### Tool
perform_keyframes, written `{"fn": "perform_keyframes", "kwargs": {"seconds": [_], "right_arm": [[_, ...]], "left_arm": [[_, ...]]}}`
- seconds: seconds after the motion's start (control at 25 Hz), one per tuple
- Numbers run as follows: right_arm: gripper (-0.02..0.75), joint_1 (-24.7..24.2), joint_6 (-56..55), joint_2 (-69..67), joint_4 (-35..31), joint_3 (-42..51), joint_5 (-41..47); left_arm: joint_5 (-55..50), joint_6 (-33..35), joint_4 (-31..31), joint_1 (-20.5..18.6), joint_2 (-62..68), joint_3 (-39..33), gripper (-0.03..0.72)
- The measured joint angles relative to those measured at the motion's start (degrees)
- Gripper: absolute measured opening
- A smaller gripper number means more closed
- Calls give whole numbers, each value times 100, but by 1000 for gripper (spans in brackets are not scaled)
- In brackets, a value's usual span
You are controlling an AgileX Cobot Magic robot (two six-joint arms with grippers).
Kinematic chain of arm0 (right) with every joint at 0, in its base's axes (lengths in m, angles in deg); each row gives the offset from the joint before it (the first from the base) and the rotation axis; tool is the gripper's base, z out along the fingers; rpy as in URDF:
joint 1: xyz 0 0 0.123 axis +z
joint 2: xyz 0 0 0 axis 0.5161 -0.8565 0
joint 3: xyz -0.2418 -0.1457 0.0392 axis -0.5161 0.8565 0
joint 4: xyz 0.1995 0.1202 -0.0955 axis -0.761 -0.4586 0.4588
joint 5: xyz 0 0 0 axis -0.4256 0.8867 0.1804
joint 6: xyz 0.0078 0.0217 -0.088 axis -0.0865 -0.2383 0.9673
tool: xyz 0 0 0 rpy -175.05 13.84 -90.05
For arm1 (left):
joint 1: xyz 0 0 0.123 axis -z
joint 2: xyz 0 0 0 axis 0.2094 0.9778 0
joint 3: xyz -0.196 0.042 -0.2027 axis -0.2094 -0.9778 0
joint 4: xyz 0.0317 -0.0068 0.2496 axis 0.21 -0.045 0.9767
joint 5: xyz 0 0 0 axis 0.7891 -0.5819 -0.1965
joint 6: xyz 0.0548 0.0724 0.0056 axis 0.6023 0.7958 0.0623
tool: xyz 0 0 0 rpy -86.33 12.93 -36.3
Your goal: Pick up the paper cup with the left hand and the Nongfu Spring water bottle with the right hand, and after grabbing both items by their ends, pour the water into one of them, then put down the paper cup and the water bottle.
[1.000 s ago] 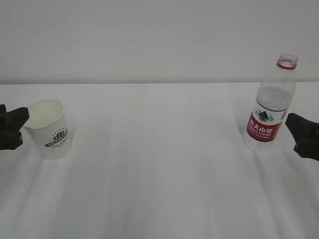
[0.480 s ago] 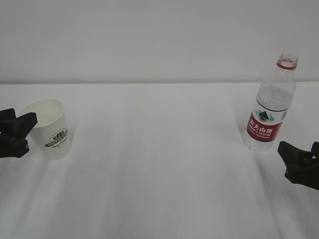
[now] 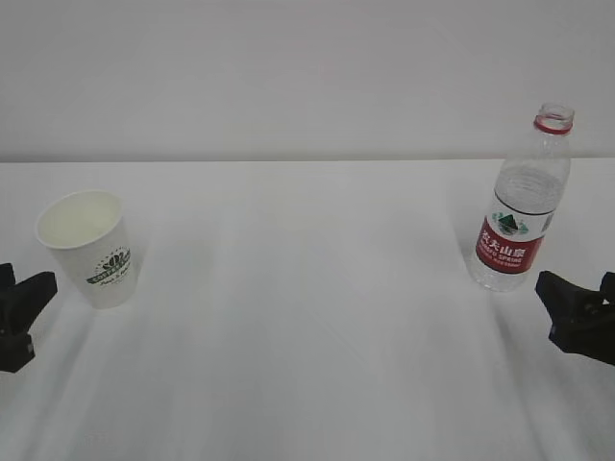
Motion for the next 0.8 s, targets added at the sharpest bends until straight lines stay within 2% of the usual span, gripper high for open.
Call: {"fn": "perform_keyframes", "kwargs": {"seconds": [0.2, 0.56, 0.8], "right_arm": [[568, 0, 0, 0, 0, 0, 0], [568, 0, 118, -10, 0, 0, -12], [568, 0, 335, -88, 0, -36, -24]], "left_arm": [[44, 0, -7, 0, 160, -114, 371], [58, 0, 165, 0, 1219, -114, 371], [84, 32, 243, 0, 1296, -114, 371]]}}
